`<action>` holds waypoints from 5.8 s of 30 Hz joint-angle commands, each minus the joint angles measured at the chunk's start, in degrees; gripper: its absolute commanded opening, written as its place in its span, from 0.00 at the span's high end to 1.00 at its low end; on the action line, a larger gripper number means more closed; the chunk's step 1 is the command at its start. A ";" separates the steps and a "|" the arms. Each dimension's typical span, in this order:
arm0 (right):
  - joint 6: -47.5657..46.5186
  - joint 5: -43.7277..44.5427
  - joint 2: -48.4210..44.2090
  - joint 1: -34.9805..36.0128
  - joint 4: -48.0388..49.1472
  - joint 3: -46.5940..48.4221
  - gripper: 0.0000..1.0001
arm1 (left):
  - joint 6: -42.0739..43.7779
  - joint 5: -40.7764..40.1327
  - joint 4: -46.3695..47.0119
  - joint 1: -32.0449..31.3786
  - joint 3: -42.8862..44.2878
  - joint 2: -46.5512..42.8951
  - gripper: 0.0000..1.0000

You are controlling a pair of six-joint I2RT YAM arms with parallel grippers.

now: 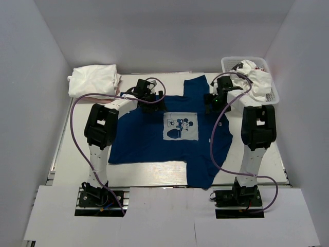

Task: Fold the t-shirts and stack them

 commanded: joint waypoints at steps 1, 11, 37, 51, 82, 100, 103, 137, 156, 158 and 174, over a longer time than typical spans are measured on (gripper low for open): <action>-3.58 8.26 -4.48 2.75 3.06 4.93 0.10 | 0.92 1.41 -0.52 0.60 1.69 -2.12 0.00; 2.03 14.17 6.76 3.81 1.83 18.11 0.10 | 0.92 2.56 -1.04 0.60 2.22 -3.36 0.00; 5.47 10.02 16.70 8.38 1.48 26.82 0.10 | 1.44 3.17 -1.04 0.60 -0.15 -1.16 0.00; 3.80 14.86 30.58 6.36 -5.69 41.66 0.10 | 2.50 2.12 -2.35 0.60 0.90 0.41 0.00; 13.98 7.06 -23.61 11.36 0.51 -6.43 0.10 | -9.07 -18.61 -18.69 2.09 -14.44 -38.89 0.00; 34.83 5.65 -54.67 26.04 -18.67 -46.38 0.10 | -36.70 -30.76 -26.80 7.18 -52.62 -59.80 0.00; 35.27 5.91 -52.48 26.48 -16.11 -47.27 0.10 | -37.23 -30.23 -26.01 8.59 -52.62 -57.15 0.04; 43.62 -8.24 -54.13 35.01 -20.57 -52.98 1.00 | -38.90 -29.43 -29.25 11.41 -59.56 -67.69 1.00; 39.32 3.27 -47.81 35.27 -19.97 -38.56 1.00 | -37.57 -30.31 -24.69 10.88 -56.04 -65.32 0.33; 39.23 1.08 -47.19 35.10 -19.88 -38.57 1.00 | -37.58 -31.01 -22.41 10.88 -56.57 -65.32 0.32; 38.79 1.69 -47.10 35.01 -19.53 -38.22 1.00 | -41.09 -31.90 -16.25 11.41 -59.04 -53.11 0.53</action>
